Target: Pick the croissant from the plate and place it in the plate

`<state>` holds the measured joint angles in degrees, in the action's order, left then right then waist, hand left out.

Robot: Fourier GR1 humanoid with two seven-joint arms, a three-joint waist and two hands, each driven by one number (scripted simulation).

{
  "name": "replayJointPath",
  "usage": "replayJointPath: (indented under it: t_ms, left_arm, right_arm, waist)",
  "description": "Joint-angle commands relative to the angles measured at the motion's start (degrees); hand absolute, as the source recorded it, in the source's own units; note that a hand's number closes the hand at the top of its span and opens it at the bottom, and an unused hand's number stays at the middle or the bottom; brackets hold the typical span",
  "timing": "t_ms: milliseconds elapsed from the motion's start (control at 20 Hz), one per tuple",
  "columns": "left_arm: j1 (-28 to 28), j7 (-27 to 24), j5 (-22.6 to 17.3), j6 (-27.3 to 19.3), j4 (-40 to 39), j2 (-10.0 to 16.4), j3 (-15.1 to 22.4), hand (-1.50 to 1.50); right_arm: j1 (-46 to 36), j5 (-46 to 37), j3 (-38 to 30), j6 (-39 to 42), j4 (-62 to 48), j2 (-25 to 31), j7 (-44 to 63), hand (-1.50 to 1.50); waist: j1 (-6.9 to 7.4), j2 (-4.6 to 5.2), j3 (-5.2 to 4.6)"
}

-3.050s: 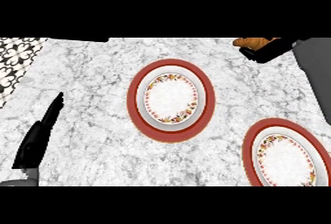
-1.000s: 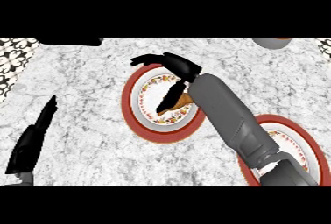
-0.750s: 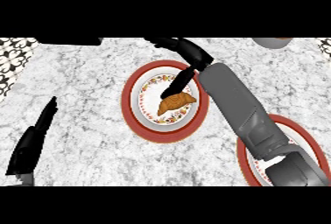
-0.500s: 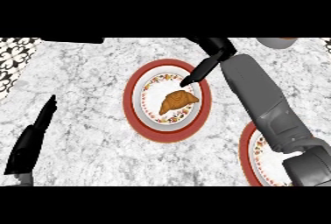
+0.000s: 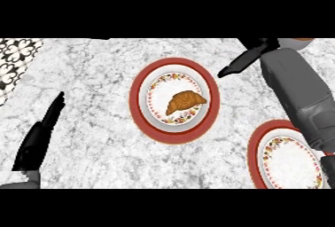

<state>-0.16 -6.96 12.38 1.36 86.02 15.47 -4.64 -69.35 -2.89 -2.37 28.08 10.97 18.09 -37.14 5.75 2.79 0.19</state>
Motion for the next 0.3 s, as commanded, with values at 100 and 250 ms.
replayJointPath:
  t_ms: [100, 250]
  left_arm:
    - [-1.8, 0.7, -0.2, 0.5, 0.2, 0.1, 0.1, 0.00]
    - [-0.1, -1.3, 0.5, 0.0, -0.6, -0.4, 0.6, 0.00]
  right_arm:
    - [1.3, -1.1, 0.5, 4.9, -0.9, 3.6, -5.1, -1.50]
    - [-0.2, -0.1, -0.7, 5.8, -1.1, 6.2, -3.8, -1.50]
  waist:
    - [1.00, 0.62, 0.07]
    - [1.67, 0.76, 0.04]
